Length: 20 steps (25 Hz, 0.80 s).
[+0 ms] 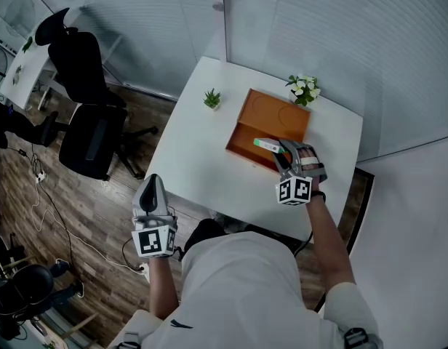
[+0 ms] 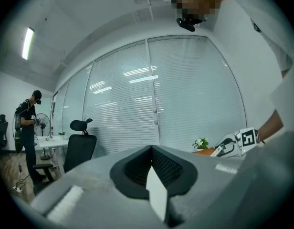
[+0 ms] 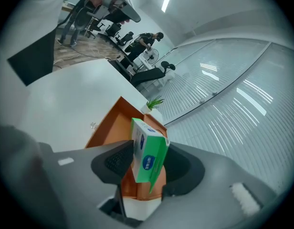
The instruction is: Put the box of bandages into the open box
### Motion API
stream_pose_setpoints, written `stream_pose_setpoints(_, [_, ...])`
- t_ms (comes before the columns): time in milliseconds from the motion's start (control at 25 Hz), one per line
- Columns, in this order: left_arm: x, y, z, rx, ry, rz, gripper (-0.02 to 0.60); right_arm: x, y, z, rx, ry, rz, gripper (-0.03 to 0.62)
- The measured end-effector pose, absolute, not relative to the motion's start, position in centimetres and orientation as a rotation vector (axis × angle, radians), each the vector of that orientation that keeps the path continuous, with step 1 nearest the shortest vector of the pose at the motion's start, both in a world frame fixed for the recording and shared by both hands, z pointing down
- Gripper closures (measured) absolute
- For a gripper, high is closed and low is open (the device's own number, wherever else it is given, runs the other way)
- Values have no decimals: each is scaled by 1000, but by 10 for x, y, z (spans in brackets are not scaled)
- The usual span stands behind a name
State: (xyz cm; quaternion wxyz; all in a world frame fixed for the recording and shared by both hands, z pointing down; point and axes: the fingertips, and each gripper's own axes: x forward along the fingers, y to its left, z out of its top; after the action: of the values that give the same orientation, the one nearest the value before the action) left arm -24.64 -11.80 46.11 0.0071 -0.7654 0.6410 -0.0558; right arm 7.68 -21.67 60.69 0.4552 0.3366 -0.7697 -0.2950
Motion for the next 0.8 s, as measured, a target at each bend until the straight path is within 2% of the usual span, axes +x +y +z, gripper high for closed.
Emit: stream_pose_setpoints(800, [-240,-119,459,-2400,1992,-169,575,87,-223,590,910,-1925,-673,405])
